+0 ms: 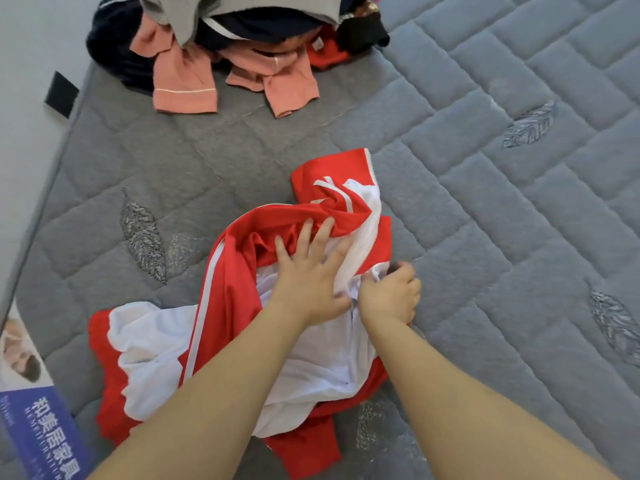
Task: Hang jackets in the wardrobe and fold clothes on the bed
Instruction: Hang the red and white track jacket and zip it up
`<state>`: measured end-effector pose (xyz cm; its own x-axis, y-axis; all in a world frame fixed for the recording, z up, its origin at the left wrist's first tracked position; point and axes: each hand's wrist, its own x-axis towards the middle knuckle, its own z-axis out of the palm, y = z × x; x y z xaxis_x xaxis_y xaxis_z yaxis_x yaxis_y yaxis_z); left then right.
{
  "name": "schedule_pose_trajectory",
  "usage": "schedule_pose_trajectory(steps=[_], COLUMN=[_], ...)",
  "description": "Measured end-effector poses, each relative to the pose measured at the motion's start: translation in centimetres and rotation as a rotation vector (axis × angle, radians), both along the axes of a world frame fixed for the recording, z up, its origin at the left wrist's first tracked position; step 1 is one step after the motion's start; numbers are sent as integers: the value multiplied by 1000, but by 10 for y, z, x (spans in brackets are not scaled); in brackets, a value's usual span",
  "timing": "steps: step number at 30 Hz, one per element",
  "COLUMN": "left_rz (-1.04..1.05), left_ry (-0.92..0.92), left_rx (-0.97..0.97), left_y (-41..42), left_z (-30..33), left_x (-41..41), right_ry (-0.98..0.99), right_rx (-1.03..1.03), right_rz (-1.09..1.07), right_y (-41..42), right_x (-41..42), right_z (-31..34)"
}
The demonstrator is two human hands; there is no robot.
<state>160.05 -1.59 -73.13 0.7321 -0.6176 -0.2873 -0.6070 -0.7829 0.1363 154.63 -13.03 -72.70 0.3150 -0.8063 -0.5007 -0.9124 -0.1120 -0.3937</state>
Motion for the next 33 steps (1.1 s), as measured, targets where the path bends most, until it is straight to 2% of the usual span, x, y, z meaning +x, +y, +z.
schedule_pose_trajectory(steps=[2,4,8,10,13,15,17,19,22,24,26,30,33], left_rz=[57,136,531,633,666,660,644,626,588,516,420,184,14], left_ry=[51,50,327,481,653,762,845,881,920,944,955,1031,1146], left_rx=[128,77,-370,-549,-840,-956,-1015,-1012,-973,-947,-916,-880,-853], left_y=[-5,-10,-22,-36,-66,-85,-103,-121,-153,-180,-207,-253,-280], left_z=[1,8,62,106,183,231,270,301,340,366,395,456,498], left_x=[-1,6,18,9,-20,-45,-72,-99,-146,-188,-242,-364,-448], right_ry=[28,-141,-423,-527,-657,-737,-735,-654,-502,-489,-513,-513,-700], right_rx=[66,208,477,671,757,715,579,414,177,-24,-140,-195,-133], right_rz=[114,45,-429,-622,-646,-559,-353,-131,10,-71,-283,-587,-780], right_y=[-9,-23,-63,-82,-102,-114,-129,-144,-162,-174,-184,-211,-231], right_x=[-11,-15,-18,-29,-51,-73,-106,-146,-213,-263,-314,-428,-522], right_z=[3,12,74,116,187,234,279,323,379,404,428,478,523])
